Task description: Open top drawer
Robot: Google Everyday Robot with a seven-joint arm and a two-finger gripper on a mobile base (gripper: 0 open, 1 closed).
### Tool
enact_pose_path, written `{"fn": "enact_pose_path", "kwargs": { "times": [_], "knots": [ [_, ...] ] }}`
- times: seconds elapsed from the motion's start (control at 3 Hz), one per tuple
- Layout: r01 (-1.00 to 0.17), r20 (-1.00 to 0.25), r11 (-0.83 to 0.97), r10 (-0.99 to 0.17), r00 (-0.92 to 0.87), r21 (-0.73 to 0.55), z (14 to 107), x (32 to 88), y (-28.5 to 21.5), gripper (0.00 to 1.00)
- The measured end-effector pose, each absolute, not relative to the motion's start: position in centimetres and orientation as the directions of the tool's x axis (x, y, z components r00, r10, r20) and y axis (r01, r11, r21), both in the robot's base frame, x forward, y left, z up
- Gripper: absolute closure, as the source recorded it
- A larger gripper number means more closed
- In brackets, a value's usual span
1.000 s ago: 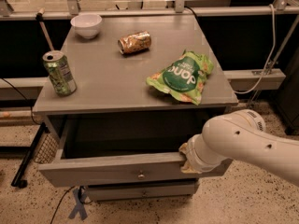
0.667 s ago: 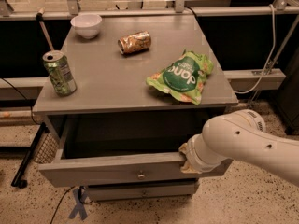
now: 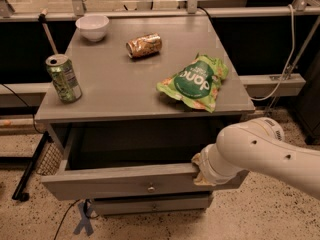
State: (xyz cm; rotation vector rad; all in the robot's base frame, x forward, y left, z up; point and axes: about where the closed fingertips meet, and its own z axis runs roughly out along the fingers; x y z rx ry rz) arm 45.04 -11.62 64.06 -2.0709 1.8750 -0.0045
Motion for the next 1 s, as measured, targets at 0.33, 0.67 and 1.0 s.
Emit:
{"fn": "enact_pose_path", "kwargs": {
  "times": [0.33,0.67,1.0],
  "knots": [
    [-0.965,-0.226,-0.066,-0.966,0.126,-0.255,64.07,45.04,-11.62,0.75],
    [-0.965,-0.226,-0.066,-0.966,0.126,-0.255,64.07,45.04,-11.62,0.51],
    [-0.965,-0.226,-0.066,-0.966,0.126,-0.255,64.07,45.04,-11.62,0.28]
  ]
}}
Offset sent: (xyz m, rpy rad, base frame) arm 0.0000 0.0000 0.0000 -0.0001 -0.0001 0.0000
